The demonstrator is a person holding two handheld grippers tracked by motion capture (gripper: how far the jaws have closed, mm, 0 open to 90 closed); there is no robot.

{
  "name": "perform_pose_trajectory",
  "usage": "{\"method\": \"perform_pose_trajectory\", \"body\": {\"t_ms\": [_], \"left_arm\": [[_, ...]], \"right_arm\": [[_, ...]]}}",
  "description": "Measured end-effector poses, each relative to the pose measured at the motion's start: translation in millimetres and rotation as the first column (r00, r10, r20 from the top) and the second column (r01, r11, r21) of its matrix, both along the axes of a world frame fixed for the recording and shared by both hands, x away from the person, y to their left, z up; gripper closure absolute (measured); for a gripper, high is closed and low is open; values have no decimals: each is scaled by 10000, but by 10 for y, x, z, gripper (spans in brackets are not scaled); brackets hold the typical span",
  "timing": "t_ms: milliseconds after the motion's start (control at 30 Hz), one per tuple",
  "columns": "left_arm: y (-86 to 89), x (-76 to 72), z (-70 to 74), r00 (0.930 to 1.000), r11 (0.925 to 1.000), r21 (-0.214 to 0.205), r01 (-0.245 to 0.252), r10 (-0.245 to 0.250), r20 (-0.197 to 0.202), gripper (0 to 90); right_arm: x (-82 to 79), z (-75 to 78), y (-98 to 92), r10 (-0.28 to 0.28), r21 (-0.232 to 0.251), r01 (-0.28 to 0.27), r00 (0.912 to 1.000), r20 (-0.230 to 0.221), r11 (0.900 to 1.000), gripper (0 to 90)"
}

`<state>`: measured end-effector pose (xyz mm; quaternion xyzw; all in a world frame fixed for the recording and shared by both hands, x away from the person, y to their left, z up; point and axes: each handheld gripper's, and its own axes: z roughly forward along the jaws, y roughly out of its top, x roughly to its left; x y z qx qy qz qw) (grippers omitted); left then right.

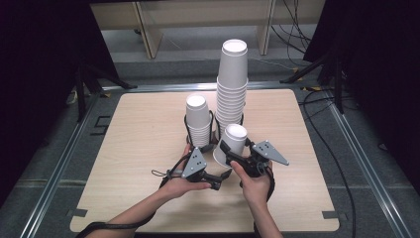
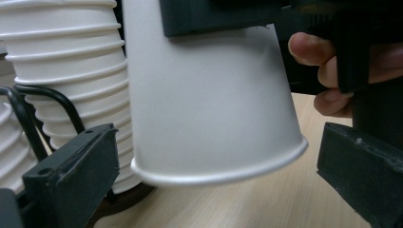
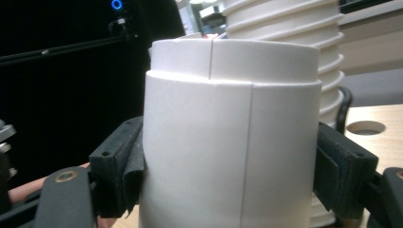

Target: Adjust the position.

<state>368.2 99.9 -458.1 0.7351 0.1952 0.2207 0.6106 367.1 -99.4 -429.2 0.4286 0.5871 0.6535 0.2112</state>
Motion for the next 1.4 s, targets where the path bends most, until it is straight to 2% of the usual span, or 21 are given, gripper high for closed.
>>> {"method": "perform_pose_trajectory", "body": {"t_ms": [100, 133, 167, 233, 333, 367, 533, 567, 633, 767, 833, 900, 933, 1100, 1167, 1200, 1233, 1300, 1333, 1400], "left_arm": [[-32, 11, -11, 10000, 9999, -146, 6, -6, -11, 0], [-30, 20, -9, 10000, 10000, 17, -5, 5, -40, 0], [-37, 26, -16, 10000, 10000, -20, -20, 20, -40, 0], [-35, 45, -22, 9999, 10000, 57, -44, 45, -113, 0], [-38, 71, -34, 9997, 10000, -78, -43, 41, -240, 0], [-45, 78, -41, 9997, 9998, -205, -53, 48, -248, 0], [-39, 91, -51, 9994, 10000, -82, -28, 25, -341, 0], [-49, 96, -60, 9996, 9998, -203, -14, 8, -293, 0], [-45, 96, -60, 9994, 9999, -122, -21, 17, -352, 0], [-32, 100, -62, 9989, 9999, -138, -24, 18, -468, 0], [-44, 101, -66, 9990, 9993, -386, -26, 8, -453, 0], [-29, 101, -44, 9992, 9994, -337, -50, 36, -395, 0], [-35, 104, -43, 9995, 9986, -536, -5, -12, -324, 0], [-13, 99, -26, 9995, 9994, -350, -66, 55, -304, 0], [-1, 101, -33, 9995, 9995, -295, -55, 47, -300, 0], [2, 103, -37, 9994, 9996, -270, 18, -27, -341, 0], [5, 108, -42, 9993, 9997, -238, 56, -65, -357, 0], [-3, 119, -61, 9994, 9992, -384, 131, -143, -313, 0], [7, 112, -57, 9990, 9996, -255, 103, -114, -438, 0], [7, 109, -61, 9988, 9995, -293, 127, -141, -470, 0]], "right_arm": [[-1, 11, 15, 10, -93, -9, 10000, 51, 10000, 224], [4, 10, 19, -31, -83, 32, 10000, 84, 10000, 224], [11, 11, 18, 50, -140, -47, 9998, 176, 9999, 224], [-4, 22, 28, 62, -34, -61, 10000, 19, 10000, 224], [4, 22, 37, 159, 49, -159, 9998, 131, 9999, 224], [5, 24, 42, 83, -60, -83, 9999, 90, 9999, 224], [-1, 16, 70, 239, -158, -237, 9996, 116, 9996, 224], [2, 12, 70, 252, -233, -247, 9994, 220, 9994, 224], [-6, 13, 86, 284, -90, -284, 9996, -9, 9996, 224], [3, 7, 94, 244, -123, -243, 9996, 136, 9996, 225], [3, 12, 95, 316, -133, -315, 9994, 140, 9994, 225], [-3, 24, 91, 298, -130, -296, 9994, 170, 9995, 226], [-4, 27, 94, 271, -54, -270, 9995, 139, 9996, 227], [-9, 36, 94, 461, -212, -457, 9987, 216, 9987, 230], [-18, 35, 109, 503, -25, -503, 9987, 82, 9987, 230], [3, 24, 101, 484, -220, -477, 9984, 297, 9986, 231], [-4, 22, 112, 488, -133, -486, 9987, 134, 9987, 231], [-4, 18, 125, 595, -110, -594, 9981, 163, 9982, 232], [-4, 15, 129, 638, -139, -634, 9977, 239, 9979, 232], [-22, 18, 136, 617, 12, -618, 9980, 105, 9981, 232]]}}
